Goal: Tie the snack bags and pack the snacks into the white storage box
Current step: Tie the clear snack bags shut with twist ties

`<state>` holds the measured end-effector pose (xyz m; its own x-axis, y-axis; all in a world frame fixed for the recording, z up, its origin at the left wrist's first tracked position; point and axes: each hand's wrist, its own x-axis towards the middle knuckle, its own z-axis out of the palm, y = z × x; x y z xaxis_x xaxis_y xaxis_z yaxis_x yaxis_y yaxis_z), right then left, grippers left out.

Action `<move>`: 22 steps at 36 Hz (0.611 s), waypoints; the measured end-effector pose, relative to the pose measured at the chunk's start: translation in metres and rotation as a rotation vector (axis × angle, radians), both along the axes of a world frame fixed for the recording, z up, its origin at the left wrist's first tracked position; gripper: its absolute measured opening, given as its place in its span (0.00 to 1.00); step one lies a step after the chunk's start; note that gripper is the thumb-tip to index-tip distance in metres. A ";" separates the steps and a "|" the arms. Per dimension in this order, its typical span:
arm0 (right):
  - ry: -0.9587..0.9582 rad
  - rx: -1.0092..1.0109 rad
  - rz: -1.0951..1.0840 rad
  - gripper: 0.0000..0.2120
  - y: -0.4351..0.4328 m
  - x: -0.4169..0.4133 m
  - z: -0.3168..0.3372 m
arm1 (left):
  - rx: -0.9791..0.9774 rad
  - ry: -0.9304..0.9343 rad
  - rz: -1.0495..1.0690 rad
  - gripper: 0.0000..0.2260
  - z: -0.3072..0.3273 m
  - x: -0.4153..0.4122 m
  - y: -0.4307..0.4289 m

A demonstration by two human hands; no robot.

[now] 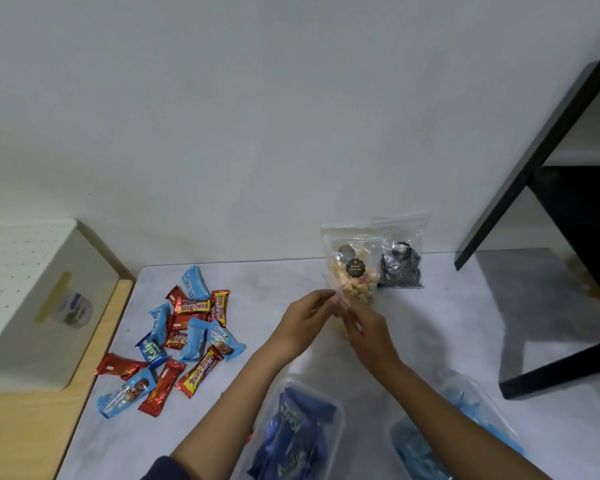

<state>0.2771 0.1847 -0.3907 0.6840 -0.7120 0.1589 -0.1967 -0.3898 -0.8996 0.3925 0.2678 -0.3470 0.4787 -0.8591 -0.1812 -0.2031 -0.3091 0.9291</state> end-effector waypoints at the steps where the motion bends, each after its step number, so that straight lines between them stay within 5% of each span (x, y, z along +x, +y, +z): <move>1: -0.009 0.029 -0.023 0.15 -0.002 -0.003 -0.002 | -0.001 0.000 0.040 0.08 0.000 -0.001 -0.001; 6: -0.059 0.179 -0.055 0.11 -0.013 -0.018 -0.002 | 0.003 0.056 0.233 0.21 -0.018 -0.001 -0.007; 11: -0.089 0.386 0.012 0.10 -0.024 -0.032 -0.003 | -0.139 0.198 0.425 0.05 -0.028 -0.010 -0.013; 18: -0.028 0.286 -0.083 0.03 -0.051 -0.056 0.002 | -0.224 0.287 0.392 0.07 -0.021 -0.025 -0.011; 22: -0.066 0.332 -0.085 0.07 -0.059 -0.068 0.013 | -0.241 0.271 0.370 0.07 -0.018 -0.030 -0.009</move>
